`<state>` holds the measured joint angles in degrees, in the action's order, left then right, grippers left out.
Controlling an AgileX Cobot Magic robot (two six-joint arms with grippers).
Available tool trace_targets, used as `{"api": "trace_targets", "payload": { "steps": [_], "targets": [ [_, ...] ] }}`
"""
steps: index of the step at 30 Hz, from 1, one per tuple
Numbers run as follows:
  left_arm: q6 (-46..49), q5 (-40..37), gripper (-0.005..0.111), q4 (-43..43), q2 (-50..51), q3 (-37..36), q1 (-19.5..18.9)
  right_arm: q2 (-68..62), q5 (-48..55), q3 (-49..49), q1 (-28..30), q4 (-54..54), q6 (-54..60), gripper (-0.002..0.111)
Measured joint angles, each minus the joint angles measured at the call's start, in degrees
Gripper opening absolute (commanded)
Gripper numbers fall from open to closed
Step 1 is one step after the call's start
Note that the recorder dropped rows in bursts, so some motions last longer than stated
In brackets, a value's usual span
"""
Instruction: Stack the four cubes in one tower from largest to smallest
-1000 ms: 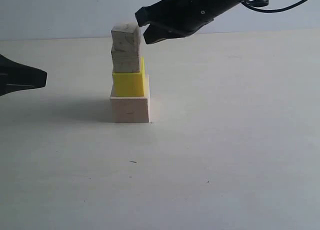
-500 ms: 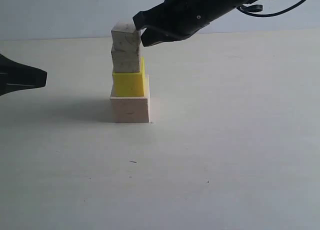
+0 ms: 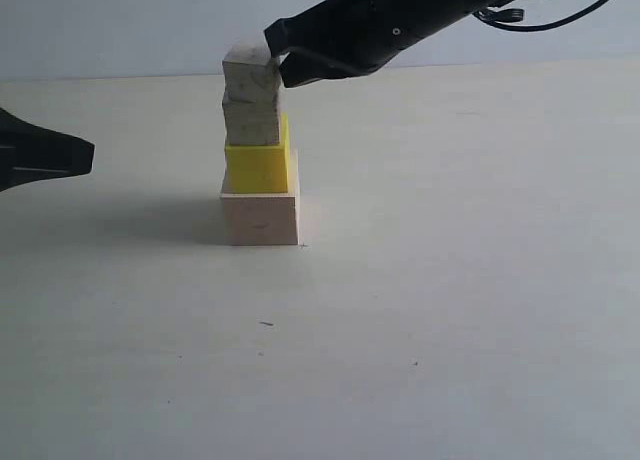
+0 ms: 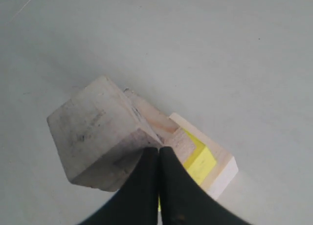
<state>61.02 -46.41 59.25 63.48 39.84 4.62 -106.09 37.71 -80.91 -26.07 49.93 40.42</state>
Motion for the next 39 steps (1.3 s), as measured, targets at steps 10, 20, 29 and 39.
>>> {"api": "trace_targets", "payload": {
  "steps": [10, 20, 29, 39],
  "targets": [
    [0.0, 0.0, 0.000, 0.2, 0.0, 0.0, 0.0, 0.0, -1.2, 0.0, 0.0, 0.1, 1.2, 0.000],
    [0.0, 0.0, 0.000, 0.2, 0.0, 0.0, 0.0, -1.9, -1.5, 0.0, 0.0, 1.2, 2.5, 0.000],
    [0.0, 0.0, 0.000, 0.2, 0.0, 0.0, 0.0, -2.0, -2.0, 0.0, 0.0, 3.4, 5.9, 0.000],
    [0.0, 0.0, 0.000, 0.2, 0.0, 0.0, 0.0, -2.0, -2.6, 0.0, 0.0, 3.7, 7.0, 0.000]
  ]
}}
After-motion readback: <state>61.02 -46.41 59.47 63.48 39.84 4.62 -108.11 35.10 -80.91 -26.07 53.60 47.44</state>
